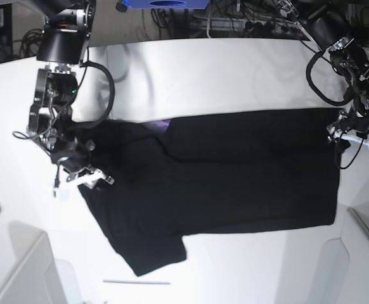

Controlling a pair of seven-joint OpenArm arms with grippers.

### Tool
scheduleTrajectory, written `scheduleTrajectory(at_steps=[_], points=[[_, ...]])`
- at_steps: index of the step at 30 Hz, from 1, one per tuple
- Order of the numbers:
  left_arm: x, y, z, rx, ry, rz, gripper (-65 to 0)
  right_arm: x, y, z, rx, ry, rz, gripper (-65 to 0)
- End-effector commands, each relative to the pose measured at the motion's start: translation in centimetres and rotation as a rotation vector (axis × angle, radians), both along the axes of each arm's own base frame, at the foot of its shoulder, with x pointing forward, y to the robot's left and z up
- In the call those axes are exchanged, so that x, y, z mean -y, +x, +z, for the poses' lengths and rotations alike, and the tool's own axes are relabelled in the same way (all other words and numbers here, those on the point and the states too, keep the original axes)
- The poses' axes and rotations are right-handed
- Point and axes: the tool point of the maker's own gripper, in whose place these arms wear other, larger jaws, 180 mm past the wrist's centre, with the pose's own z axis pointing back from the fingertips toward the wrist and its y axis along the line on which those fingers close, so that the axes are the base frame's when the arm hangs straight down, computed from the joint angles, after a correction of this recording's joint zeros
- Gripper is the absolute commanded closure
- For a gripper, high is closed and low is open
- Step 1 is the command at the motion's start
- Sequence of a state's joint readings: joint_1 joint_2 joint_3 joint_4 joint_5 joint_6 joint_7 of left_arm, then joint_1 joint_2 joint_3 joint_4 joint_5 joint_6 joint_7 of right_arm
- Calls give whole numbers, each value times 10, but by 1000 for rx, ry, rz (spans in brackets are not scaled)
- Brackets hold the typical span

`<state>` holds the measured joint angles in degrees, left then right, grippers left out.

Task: Fold the T-shirt properly
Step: 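Drag the shirt with both grippers, folding the sleeve under, then pull the shirt's shoulder edge taut with both grippers and release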

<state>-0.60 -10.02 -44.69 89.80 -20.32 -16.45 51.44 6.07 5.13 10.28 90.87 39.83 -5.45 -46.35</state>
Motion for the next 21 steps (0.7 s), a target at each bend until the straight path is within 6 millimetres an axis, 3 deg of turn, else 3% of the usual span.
scheduleTrajectory(at_steps=[1, 5, 9, 12, 16, 21], points=[[-6, 9, 24, 82, 19, 1, -487, 4, 4, 15, 44, -1, -20, -234], [-14, -24, 26, 126, -47, 47, -487, 6, -22, 25, 74, -13, -55, -236], [-18, -57, 9, 115, -126, 88, -487, 7, -56, 36, 151, -47, -87, -237], [-18, -72, -5, 79, -156, 104, -487, -2, -85, 27, 128, -18, -119, -263], [-17, -77, -27, 46, -213, 130, -487, -8, -115, 2, 54, 11, -159, -342], [-4, -56, -39, 45, -268, 110, -487, -2, -130, -15, 32, 10, -226, -359]])
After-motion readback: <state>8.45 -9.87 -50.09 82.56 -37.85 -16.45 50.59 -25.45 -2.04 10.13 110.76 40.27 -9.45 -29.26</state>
